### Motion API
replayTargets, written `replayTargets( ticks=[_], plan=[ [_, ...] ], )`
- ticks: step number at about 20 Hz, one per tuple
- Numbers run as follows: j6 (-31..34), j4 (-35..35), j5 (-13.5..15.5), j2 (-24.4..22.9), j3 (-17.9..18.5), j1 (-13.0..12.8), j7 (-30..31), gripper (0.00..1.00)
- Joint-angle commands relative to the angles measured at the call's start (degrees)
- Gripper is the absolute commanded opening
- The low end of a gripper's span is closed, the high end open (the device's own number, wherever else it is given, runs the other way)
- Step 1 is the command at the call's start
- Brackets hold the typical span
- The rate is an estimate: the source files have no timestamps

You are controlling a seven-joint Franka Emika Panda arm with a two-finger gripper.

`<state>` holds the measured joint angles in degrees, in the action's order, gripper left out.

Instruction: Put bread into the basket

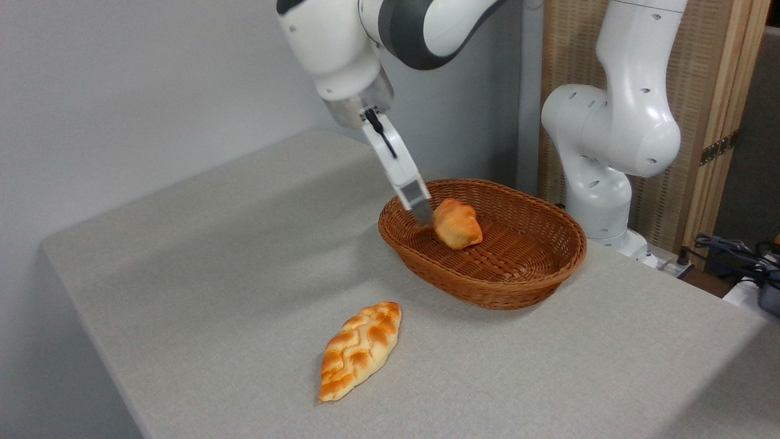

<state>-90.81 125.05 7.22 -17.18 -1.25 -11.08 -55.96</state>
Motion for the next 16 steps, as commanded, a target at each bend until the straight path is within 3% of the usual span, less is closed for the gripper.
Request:
replayTargets(
  ticks=[1,4,8,13,16],
  plan=[
    [-9.71,-4.45,0.17,0.22,1.16,0.09,-0.64,1.00],
    [-18.68,-4.72,0.17,1.09,4.14,0.45,-0.38,1.00],
    [-20.38,-9.80,0.25,5.48,6.43,0.54,0.67,1.00],
    [-19.41,-18.51,0.17,13.39,5.91,-0.07,14.63,1.00],
    [-19.32,-21.33,-0.01,16.12,5.12,-0.25,18.25,1.00]
  ],
)
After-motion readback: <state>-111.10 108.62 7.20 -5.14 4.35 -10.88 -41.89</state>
